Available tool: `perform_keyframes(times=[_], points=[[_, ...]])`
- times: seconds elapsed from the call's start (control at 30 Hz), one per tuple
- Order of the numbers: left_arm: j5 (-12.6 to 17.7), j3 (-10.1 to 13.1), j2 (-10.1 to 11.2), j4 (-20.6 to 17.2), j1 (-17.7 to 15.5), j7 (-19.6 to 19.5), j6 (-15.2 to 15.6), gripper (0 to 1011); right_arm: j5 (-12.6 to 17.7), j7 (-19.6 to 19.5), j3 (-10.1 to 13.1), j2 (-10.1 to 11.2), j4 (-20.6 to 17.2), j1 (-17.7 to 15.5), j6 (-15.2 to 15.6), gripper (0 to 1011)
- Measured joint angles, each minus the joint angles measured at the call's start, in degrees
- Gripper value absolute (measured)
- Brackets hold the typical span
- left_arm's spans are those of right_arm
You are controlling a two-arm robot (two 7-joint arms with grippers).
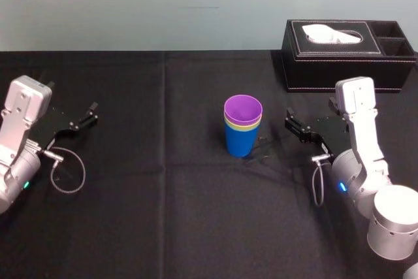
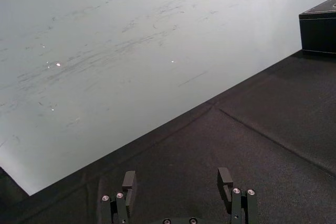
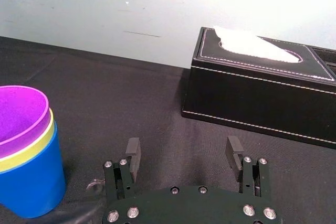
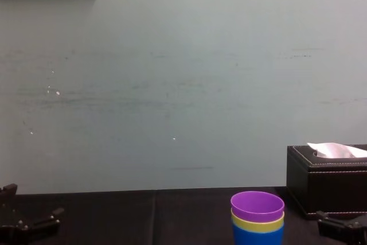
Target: Stack the three plastic cups sequentially using one hand.
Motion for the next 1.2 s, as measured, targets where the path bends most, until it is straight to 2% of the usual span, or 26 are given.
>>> perform_keyframes(times=[1.2], points=[[0.0,0.0,0.0,0.0,0.0,0.0,0.0,1011,0.0,0.0,0.0,0.0,0.0,0.0,0.0,1003]])
